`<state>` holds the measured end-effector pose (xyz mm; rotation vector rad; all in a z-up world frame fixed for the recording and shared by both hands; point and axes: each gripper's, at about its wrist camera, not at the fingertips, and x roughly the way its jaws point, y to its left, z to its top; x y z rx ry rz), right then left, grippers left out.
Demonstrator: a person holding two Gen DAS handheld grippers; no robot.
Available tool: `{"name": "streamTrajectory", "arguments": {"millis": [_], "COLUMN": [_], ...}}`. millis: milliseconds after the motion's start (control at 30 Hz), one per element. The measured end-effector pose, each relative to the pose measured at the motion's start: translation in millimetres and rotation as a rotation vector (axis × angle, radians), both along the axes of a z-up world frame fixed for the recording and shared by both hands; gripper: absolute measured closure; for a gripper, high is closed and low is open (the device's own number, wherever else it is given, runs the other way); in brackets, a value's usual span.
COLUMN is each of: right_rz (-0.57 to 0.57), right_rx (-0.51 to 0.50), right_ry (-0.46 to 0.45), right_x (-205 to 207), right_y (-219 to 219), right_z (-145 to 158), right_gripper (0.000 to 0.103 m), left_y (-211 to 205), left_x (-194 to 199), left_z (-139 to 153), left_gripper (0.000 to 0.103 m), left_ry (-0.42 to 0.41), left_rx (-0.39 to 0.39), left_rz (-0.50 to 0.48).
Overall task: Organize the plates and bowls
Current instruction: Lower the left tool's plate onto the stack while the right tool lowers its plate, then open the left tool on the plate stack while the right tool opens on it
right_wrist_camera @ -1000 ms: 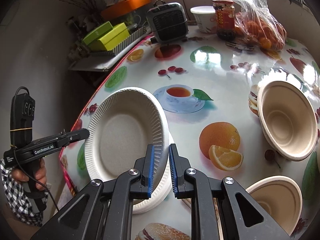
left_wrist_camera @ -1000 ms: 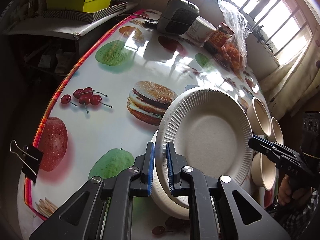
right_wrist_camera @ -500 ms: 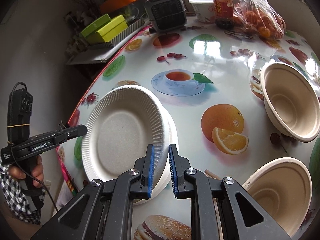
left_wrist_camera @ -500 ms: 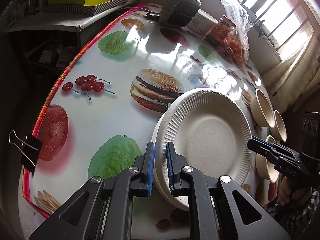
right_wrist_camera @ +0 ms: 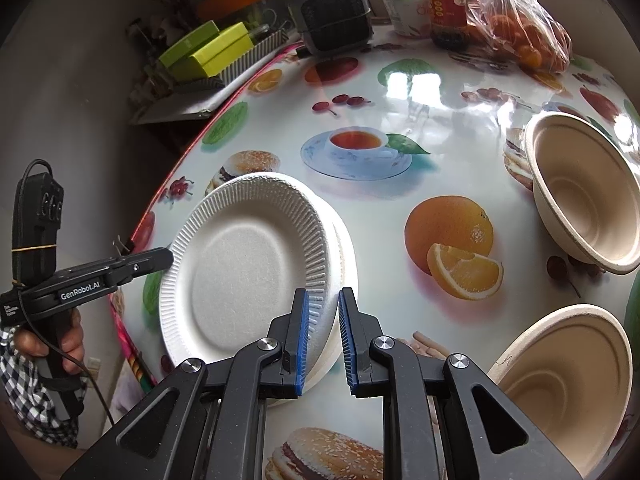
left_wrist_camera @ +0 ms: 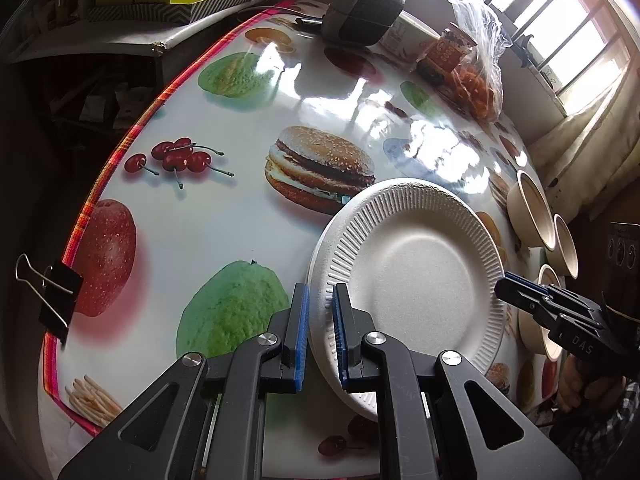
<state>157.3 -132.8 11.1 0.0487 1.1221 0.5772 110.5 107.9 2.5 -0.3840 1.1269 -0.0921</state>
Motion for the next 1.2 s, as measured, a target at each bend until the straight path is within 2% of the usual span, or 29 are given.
{"name": "streamTrajectory", "arguments": {"millis": [700,1200], "right_rz": [-0.003,-0.007], "right_rx": [0.001,-0.001], "right_ry": [0.007,0.003], "right_x": [-0.5,-1.3], "right_y": [1.3,1.4], "right_z": [-3.7,-4.1], "right_gripper": [0.087,0.086], "left_y": [-2.1,1.7], "left_x": [0.3,-1.4], "left_z": [-3.3,-0.4], "left_gripper": [0.091,0.090], "left_ry": [0.012,-0.011], "left_rx": [0.003,-0.011], "left_rz": [0.003,0.013]}}
